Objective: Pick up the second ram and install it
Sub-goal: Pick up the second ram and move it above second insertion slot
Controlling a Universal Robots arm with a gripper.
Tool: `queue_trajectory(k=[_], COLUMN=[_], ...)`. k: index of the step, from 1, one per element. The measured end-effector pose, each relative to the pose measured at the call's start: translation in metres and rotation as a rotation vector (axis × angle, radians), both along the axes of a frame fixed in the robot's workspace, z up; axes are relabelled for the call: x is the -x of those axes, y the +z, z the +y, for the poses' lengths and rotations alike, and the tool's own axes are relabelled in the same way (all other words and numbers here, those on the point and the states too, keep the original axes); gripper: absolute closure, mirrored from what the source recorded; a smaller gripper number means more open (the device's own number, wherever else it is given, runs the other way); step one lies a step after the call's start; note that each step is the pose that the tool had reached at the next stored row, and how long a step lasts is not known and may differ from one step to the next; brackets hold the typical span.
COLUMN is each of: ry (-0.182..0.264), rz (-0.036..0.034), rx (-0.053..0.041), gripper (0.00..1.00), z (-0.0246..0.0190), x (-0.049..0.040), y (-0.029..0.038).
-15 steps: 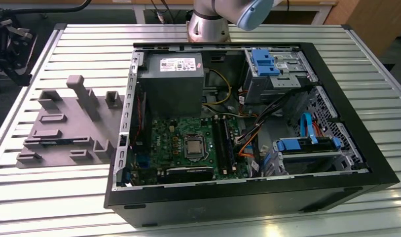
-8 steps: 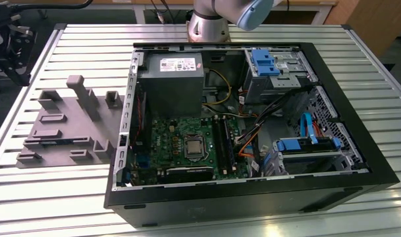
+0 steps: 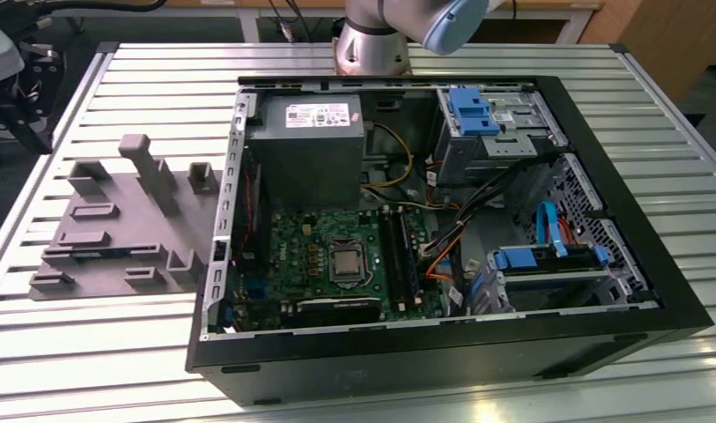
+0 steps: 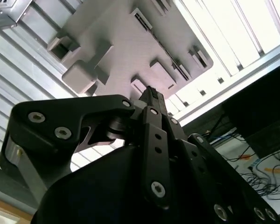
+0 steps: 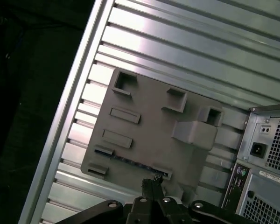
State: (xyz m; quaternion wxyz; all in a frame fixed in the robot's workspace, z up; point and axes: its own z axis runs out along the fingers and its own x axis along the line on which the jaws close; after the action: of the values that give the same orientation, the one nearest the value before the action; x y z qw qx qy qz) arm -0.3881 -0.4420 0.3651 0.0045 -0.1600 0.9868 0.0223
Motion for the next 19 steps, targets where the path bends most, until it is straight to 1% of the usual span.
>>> queue_trajectory(k=[19], ry=[0.344], rz=[0.0], rx=[0.0001], gripper=[0.89], z=[0.0], x=[0.0001], y=[-0.0035])
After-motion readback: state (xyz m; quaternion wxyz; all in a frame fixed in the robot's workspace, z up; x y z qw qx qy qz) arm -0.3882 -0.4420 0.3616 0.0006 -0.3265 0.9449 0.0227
